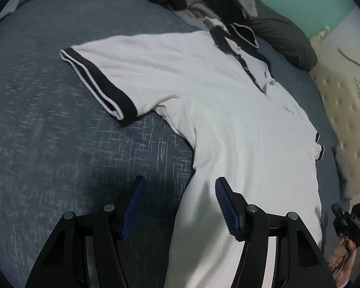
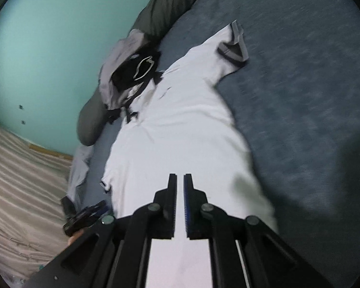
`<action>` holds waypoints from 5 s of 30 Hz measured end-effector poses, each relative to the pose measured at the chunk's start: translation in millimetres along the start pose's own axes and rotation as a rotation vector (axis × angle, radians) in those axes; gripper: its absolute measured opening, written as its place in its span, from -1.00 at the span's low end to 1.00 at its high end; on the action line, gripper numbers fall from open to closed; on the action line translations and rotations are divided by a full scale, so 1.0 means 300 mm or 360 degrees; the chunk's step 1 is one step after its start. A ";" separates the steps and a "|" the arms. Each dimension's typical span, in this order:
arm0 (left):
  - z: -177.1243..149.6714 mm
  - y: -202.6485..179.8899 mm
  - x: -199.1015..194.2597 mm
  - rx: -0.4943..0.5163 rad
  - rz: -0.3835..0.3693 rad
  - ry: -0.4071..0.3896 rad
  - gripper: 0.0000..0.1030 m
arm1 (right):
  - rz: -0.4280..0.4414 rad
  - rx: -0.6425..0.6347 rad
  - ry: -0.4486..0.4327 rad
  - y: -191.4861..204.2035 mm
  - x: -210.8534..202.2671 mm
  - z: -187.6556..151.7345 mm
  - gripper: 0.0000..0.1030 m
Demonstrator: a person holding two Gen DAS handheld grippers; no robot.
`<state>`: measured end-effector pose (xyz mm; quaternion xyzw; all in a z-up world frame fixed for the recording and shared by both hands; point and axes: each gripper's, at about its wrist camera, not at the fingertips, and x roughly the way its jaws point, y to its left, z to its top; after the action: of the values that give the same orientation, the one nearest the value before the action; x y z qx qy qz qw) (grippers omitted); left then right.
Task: Fold clothes
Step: 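Lift both tools above the shirt and move toward the collar, then lower the left tool toward the black-trimmed sleeve cuff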
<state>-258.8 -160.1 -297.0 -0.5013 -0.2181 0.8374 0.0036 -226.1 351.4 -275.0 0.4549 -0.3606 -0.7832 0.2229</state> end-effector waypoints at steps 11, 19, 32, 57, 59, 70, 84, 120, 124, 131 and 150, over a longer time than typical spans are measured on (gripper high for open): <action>0.076 0.026 0.083 -0.0070 -0.0037 0.0025 0.13 | 0.0093 -0.0014 0.0033 -0.018 0.127 -0.023 -0.88; 0.102 0.012 0.117 -0.0047 -0.0050 0.0048 -0.55 | 0.0128 -0.0091 0.0019 0.020 0.139 -0.025 -0.88; 0.139 0.034 0.108 -0.0084 -0.0088 0.0043 -1.00 | 0.0134 -0.0088 0.0017 0.003 0.140 -0.037 -0.88; 0.110 0.008 0.076 -0.0078 -0.0056 0.0015 0.48 | 0.0142 -0.0082 0.0003 -0.003 0.144 -0.026 -0.87; 0.106 0.000 0.084 -0.0039 -0.0028 0.0021 0.48 | 0.0142 -0.0081 0.0002 -0.004 0.144 -0.026 -0.87; 0.121 0.049 0.083 0.0019 0.0213 -0.0053 0.48 | 0.0150 -0.0092 0.0003 -0.001 0.146 -0.022 -0.87; 0.075 0.045 0.058 -0.0007 0.0102 -0.0038 0.48 | 0.0149 -0.0103 0.0010 0.002 0.153 -0.025 -0.87; -0.030 -0.028 0.085 0.0195 -0.0054 0.0092 -0.91 | 0.0155 -0.0090 0.0009 0.000 0.147 -0.034 -0.86; -0.023 -0.038 0.073 0.0208 -0.0063 0.0082 -0.93 | 0.0153 -0.0088 0.0010 0.000 0.150 -0.034 -0.86; -0.028 -0.008 0.022 0.0149 -0.0089 0.0067 -0.93 | 0.0158 -0.0092 0.0009 0.006 0.152 -0.035 -0.86; 0.100 0.079 0.040 -0.0123 -0.0126 -0.0020 -0.27 | 0.0159 -0.0107 0.0017 0.006 0.155 -0.034 -0.86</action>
<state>-284.9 -189.5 -303.7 -0.4868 -0.2699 0.8306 0.0161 -239.8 315.2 -302.6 0.4327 -0.3551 -0.7803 0.2789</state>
